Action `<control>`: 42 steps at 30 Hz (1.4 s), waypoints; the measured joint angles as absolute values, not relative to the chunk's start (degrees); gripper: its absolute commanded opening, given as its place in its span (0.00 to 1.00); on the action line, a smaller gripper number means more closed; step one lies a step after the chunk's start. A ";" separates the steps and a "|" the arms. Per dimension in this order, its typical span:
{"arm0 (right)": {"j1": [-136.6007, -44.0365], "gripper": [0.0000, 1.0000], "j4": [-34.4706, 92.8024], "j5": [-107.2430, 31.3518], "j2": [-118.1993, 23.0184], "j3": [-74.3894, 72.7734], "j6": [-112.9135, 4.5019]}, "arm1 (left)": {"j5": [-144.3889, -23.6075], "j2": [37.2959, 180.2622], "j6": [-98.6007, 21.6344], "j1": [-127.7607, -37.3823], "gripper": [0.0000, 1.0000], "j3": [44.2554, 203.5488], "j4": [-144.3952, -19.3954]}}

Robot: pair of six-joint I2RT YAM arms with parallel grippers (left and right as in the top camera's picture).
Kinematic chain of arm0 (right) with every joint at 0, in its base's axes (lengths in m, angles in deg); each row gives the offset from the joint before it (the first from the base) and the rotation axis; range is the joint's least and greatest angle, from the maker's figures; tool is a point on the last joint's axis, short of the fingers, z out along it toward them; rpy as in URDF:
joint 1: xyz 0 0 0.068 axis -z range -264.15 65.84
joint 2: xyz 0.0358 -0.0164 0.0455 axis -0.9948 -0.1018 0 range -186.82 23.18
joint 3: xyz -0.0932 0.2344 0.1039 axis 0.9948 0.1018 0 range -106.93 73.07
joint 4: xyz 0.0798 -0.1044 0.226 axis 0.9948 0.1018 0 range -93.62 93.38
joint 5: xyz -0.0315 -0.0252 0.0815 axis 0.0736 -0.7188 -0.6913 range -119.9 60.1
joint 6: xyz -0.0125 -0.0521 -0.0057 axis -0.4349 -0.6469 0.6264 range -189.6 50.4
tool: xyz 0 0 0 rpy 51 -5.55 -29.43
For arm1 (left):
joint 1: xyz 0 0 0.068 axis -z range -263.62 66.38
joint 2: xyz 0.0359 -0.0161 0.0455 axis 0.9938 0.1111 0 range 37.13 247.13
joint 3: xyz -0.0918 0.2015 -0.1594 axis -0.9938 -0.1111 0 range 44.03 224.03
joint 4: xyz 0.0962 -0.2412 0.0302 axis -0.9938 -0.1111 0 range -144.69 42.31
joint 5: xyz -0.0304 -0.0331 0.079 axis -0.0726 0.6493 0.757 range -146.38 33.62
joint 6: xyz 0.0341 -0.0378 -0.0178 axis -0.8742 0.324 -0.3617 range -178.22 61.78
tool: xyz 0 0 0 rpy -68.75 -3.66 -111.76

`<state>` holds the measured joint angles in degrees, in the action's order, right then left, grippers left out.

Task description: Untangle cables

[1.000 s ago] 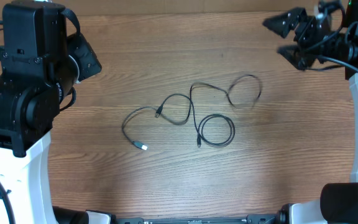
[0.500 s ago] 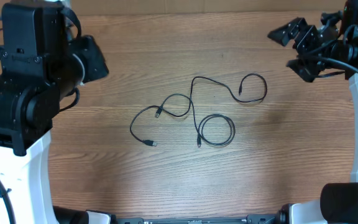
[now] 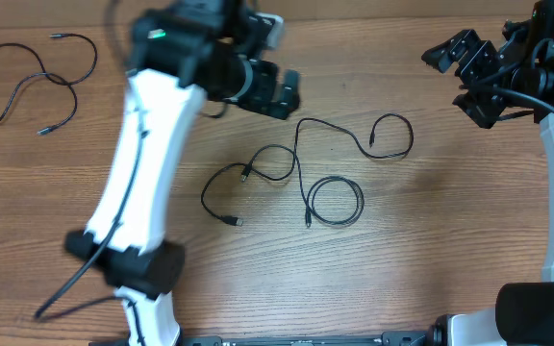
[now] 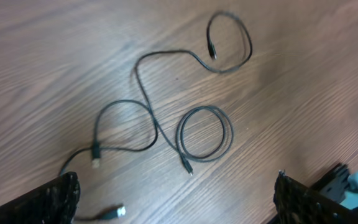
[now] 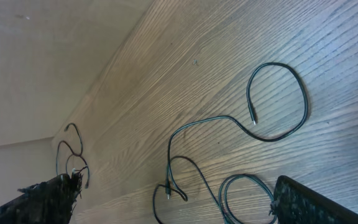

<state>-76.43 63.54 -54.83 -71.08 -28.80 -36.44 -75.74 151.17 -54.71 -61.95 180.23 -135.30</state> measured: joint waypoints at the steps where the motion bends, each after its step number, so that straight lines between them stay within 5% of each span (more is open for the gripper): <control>1: -76.43 1.00 63.51 -54.76 -71.08 -28.80 -36.46 | -75.74 153.09 -55.11 -61.10 1.00 180.23 -134.73; 15: -76.43 1.00 65.59 -51.29 -71.08 -28.80 -36.59 | -74.29 172.98 -55.08 -57.71 0.76 180.23 -126.73; 28: -76.43 1.00 66.73 -50.83 -71.08 -28.80 -36.63 | -74.03 180.24 -52.22 -57.71 0.71 180.23 -124.29; 33: -76.43 1.00 66.75 -50.85 -71.08 -28.80 -36.63 | -73.92 181.16 -50.14 -57.71 0.49 180.23 -123.96; 39: -76.41 1.00 67.01 -50.85 -71.08 -28.80 -36.63 | -73.94 181.88 -48.81 -57.71 0.45 180.23 -123.72; 42: -76.43 1.00 67.23 -50.76 -71.08 -28.80 -36.61 | -73.94 182.25 -48.70 -57.71 0.50 180.23 -123.63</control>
